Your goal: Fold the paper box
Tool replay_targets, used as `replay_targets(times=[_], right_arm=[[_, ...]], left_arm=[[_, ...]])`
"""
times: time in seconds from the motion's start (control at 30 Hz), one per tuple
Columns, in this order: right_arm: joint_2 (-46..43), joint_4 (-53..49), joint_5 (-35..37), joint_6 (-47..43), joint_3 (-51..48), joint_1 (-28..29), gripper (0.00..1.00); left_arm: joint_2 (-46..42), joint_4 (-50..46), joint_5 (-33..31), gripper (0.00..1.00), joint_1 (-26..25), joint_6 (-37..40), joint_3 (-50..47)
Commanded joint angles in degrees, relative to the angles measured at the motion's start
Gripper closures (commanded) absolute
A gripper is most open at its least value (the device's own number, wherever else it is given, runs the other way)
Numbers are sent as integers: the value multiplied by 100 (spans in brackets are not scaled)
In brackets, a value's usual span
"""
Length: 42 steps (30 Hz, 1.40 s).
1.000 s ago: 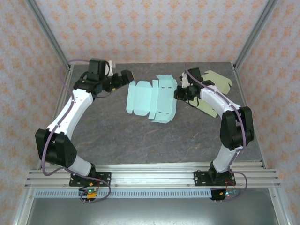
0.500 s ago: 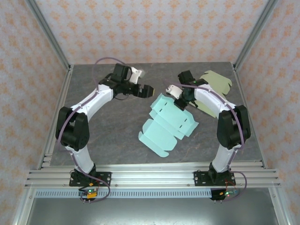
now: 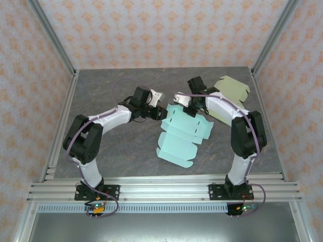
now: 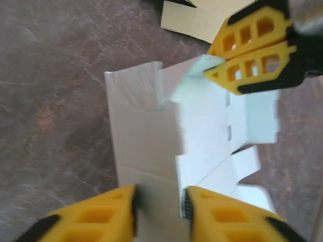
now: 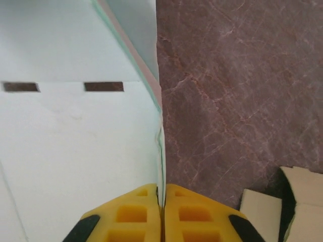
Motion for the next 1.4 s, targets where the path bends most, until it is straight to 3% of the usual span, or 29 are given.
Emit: replay_targets(times=[0.0,0.07,0.1,0.23,0.4,0.47,0.6,0.73,1.13,1.37], right_arm=[[-226,956,-236,818,-193,-70,82],[-476,1431,-464,1556,-370,-132,78],[-632,1772,-510,2013,-523,-141,68],[-1171,2625,-505,4225,-877,-146,65],[-1515,2474,-679,7473,-1097,-117,57],[-1453,2178,-1081,8055,-1171,-43,54],[-1178,1324,-1413,7781,-1088,236,48],[-742,275,-828,6926,-738,661,43],[198,61,333,7047,-293,774,46],[222,121,1059,7429,-190,775,46]], left_arm=[[58,648,28,88,18,-360,-13],[170,761,219,100,23,-590,10],[208,929,273,100,23,-768,-41],[314,1283,-204,100,47,-1410,-166],[539,1710,-642,100,132,-2589,-205],[637,1914,-628,100,153,-2920,-214],[636,2211,-622,100,159,-3176,-271],[877,2288,-632,100,160,-3306,-261],[948,2252,-497,100,184,-3279,-249],[837,2169,-470,100,212,-3235,-363]])
